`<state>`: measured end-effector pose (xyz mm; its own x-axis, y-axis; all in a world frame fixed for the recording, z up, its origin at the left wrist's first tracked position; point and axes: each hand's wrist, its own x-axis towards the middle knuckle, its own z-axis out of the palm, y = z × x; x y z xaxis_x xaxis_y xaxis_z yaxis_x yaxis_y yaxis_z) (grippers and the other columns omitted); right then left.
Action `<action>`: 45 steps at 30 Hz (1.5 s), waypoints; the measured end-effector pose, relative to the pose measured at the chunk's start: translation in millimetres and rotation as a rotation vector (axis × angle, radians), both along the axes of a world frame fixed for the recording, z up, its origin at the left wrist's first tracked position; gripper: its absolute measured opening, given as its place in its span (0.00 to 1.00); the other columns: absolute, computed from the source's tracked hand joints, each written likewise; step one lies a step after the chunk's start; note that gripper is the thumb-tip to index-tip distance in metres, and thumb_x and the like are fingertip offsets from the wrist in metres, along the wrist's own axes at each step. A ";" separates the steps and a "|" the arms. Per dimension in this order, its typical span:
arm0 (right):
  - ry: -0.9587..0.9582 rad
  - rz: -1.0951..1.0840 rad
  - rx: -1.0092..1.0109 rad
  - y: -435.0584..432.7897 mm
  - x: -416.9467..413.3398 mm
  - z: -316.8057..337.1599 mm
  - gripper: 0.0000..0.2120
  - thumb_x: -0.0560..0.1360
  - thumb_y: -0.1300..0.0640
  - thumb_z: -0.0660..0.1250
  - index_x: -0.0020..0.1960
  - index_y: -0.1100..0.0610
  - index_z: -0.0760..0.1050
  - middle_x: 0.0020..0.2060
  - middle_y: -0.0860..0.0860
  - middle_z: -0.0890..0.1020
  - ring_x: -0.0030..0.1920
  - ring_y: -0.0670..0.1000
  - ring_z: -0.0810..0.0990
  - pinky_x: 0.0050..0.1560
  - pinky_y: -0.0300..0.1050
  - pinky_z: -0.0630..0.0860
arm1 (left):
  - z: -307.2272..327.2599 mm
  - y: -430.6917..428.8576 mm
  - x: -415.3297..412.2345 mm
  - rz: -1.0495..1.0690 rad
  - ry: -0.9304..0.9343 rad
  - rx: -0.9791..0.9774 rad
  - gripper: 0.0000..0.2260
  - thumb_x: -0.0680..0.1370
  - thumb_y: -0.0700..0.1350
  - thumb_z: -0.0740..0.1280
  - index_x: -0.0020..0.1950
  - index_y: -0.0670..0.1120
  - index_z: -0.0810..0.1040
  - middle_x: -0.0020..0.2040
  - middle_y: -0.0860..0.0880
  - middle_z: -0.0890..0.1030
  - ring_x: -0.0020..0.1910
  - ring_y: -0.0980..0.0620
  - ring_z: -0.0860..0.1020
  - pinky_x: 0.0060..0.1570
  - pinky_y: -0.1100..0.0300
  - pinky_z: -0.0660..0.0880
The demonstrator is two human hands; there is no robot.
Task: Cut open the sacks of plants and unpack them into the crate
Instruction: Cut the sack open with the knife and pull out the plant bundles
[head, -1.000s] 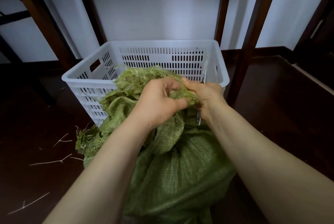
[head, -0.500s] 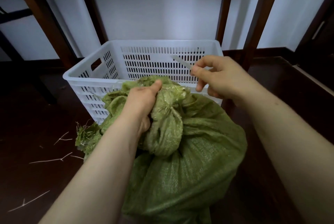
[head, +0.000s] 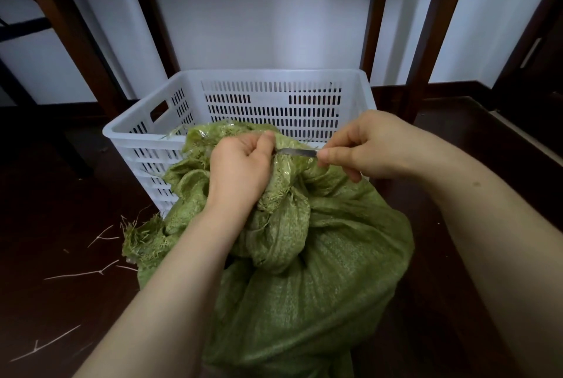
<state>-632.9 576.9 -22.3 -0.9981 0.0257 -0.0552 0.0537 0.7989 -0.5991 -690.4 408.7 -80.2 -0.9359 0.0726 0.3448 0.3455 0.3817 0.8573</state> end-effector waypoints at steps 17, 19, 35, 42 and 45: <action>0.135 -0.085 0.672 -67.8 19.7 13.9 0.18 0.78 0.59 0.61 0.32 0.52 0.59 0.31 0.48 0.66 0.29 0.49 0.62 0.31 0.45 0.61 | 9.5 -0.1 11.8 -0.015 0.318 -0.395 0.25 0.79 0.47 0.63 0.23 0.47 0.60 0.21 0.51 0.62 0.23 0.50 0.62 0.27 0.57 0.61; 0.129 -0.069 0.649 -72.7 20.0 12.9 0.18 0.78 0.62 0.60 0.32 0.52 0.57 0.31 0.48 0.66 0.29 0.49 0.62 0.35 0.47 0.63 | 8.1 -5.1 8.6 0.020 0.312 -0.388 0.24 0.79 0.47 0.64 0.24 0.46 0.62 0.21 0.50 0.64 0.24 0.47 0.64 0.28 0.58 0.60; 0.039 -0.025 0.577 -46.6 15.3 -3.4 0.11 0.78 0.50 0.64 0.40 0.53 0.75 0.34 0.47 0.75 0.33 0.49 0.73 0.29 0.40 0.63 | 8.0 -30.7 -6.1 0.132 0.099 -0.375 0.17 0.78 0.55 0.64 0.39 0.44 0.82 0.30 0.45 0.79 0.34 0.45 0.78 0.39 0.53 0.76; -0.297 -0.215 -0.568 10.5 -3.3 -23.6 0.12 0.76 0.53 0.66 0.37 0.58 0.76 0.22 0.48 0.69 0.17 0.44 0.58 0.19 0.31 0.53 | 5.0 -33.2 -4.9 0.007 -0.053 -0.136 0.28 0.76 0.60 0.62 0.43 0.33 0.79 0.38 0.33 0.80 0.38 0.36 0.78 0.42 0.49 0.77; -0.114 -0.310 -0.779 -1.4 -9.9 -38.4 0.13 0.72 0.49 0.71 0.40 0.60 0.78 0.30 0.51 0.78 0.17 0.42 0.58 0.17 0.31 0.54 | 13.1 -21.2 4.1 -0.125 -0.146 -0.047 0.32 0.76 0.64 0.60 0.48 0.31 0.78 0.41 0.30 0.79 0.40 0.34 0.78 0.43 0.53 0.77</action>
